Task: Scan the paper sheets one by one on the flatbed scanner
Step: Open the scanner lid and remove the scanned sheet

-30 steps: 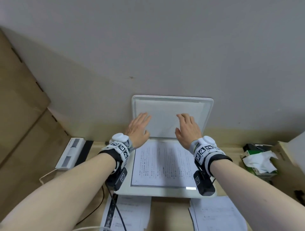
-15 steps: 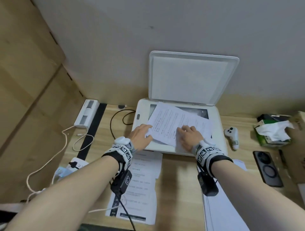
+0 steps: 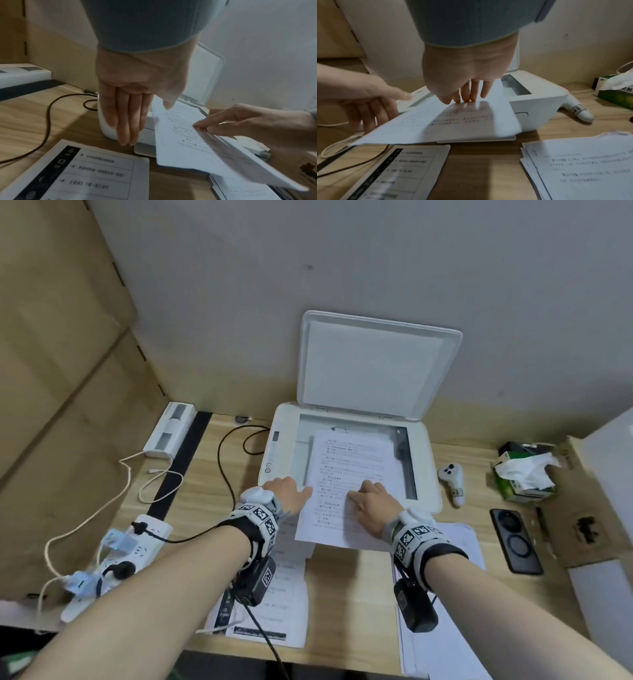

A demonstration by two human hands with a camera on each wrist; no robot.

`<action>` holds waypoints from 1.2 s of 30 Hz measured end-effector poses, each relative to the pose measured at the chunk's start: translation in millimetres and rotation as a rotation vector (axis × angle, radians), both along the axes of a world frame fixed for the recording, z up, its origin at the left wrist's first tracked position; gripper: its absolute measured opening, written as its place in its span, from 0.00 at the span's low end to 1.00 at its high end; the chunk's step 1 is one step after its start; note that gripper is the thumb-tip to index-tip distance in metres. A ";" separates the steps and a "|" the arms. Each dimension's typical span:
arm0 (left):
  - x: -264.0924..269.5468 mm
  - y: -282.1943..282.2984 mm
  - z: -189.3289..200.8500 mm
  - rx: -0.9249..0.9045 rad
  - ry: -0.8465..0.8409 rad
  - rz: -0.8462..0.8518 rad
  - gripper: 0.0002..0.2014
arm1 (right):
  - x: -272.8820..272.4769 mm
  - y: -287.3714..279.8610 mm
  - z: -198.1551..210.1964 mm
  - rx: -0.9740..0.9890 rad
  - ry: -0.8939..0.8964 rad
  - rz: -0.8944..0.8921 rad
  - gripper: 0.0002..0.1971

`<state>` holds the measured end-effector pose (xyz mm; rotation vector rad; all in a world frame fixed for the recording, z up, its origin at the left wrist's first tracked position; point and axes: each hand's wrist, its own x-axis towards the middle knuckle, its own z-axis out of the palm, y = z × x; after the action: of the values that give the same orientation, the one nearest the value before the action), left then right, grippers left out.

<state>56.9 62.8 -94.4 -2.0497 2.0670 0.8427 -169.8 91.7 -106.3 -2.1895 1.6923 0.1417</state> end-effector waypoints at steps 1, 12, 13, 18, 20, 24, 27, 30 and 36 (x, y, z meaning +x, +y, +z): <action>-4.0 4.2 -1.3 0.057 0.028 0.033 0.26 | -2.7 2.6 3.1 0.036 -0.033 0.003 0.13; -85.1 38.1 15.6 0.139 0.440 0.266 0.06 | -145.4 48.0 12.5 -0.006 -0.035 -0.458 0.18; -90.7 41.5 14.6 0.130 0.448 0.262 0.07 | -152.2 52.3 7.6 0.024 -0.057 -0.515 0.18; -159.5 82.2 -19.2 0.227 0.378 0.128 0.06 | -209.1 100.6 -30.3 0.113 -0.080 -0.597 0.16; -180.0 96.7 -35.6 0.275 0.345 0.082 0.05 | -229.7 120.2 -38.3 0.135 -0.078 -0.599 0.15; -211.2 120.3 -60.1 0.378 0.303 0.005 0.05 | -265.4 152.3 -63.5 0.199 -0.072 -0.620 0.16; -229.3 138.1 -82.9 0.408 0.215 -0.093 0.06 | -285.3 172.6 -88.7 0.252 -0.057 -0.645 0.18; -236.1 152.5 -103.2 0.414 0.164 -0.139 0.03 | -290.1 186.7 -105.2 0.280 -0.052 -0.671 0.17; -238.4 163.6 -123.2 0.471 0.147 -0.103 0.08 | -286.2 199.0 -124.2 0.222 -0.010 -0.668 0.11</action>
<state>-181.5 226.5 -217.7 -1.6611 1.7935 1.3414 -456.0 290.7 -230.5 -1.3767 2.1782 0.1298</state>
